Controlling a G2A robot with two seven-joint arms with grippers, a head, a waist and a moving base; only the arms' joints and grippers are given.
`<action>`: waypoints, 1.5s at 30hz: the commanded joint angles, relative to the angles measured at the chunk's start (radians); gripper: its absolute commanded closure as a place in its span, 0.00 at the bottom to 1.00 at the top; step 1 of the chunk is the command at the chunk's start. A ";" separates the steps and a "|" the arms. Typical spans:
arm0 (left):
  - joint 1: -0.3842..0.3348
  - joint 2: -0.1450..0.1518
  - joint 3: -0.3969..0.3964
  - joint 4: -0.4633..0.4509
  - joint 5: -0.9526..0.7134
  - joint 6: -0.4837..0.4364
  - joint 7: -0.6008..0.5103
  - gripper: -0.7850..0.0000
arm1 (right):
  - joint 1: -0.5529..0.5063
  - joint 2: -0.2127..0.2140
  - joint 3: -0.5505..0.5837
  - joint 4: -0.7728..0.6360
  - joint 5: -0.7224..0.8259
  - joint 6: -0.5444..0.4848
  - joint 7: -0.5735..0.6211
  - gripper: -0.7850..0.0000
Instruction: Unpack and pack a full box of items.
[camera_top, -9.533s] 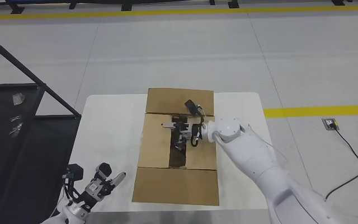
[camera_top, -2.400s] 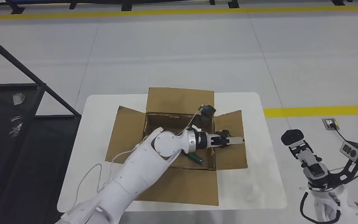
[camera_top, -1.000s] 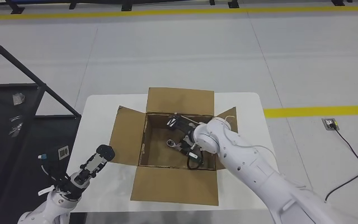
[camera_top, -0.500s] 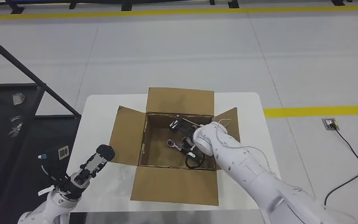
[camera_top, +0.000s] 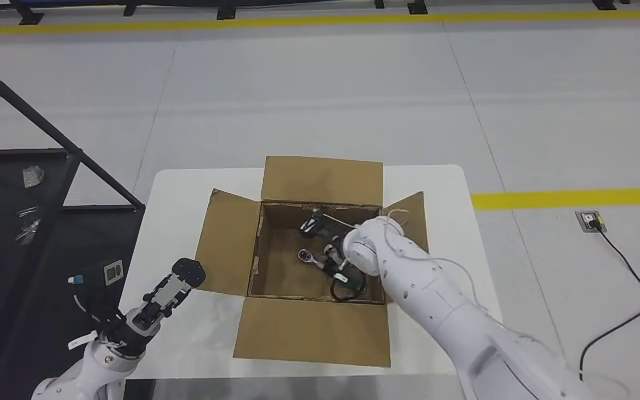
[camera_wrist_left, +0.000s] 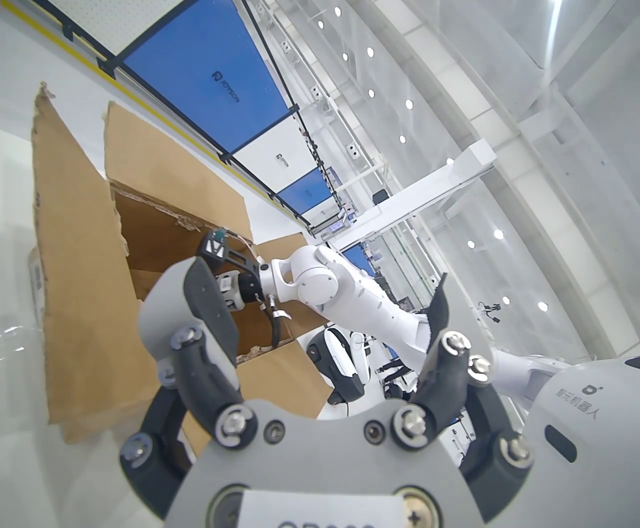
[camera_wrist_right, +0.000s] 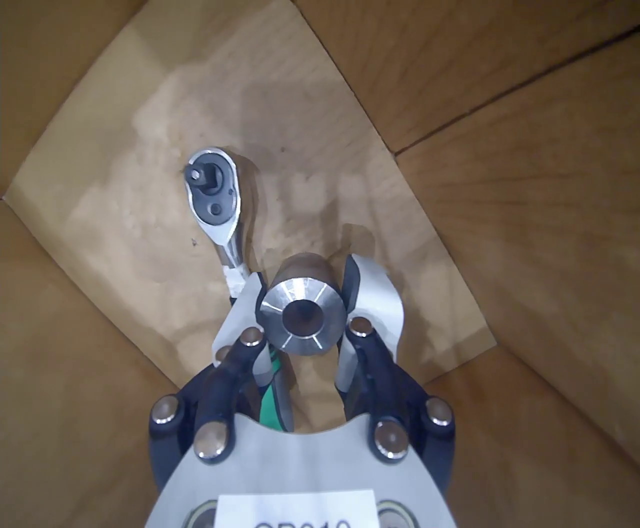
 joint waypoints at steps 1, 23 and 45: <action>0.000 0.000 0.000 0.000 0.000 0.000 0.000 0.00 | 0.007 0.001 0.010 -0.010 0.003 -0.015 -0.001 1.00; 0.000 0.000 0.000 0.000 0.000 0.000 0.000 0.00 | -0.533 0.294 0.724 -1.309 -0.293 0.024 0.304 1.00; 0.000 0.000 0.000 0.000 0.000 0.000 0.000 0.00 | -0.594 0.357 1.030 -0.790 -0.469 -0.042 0.126 1.00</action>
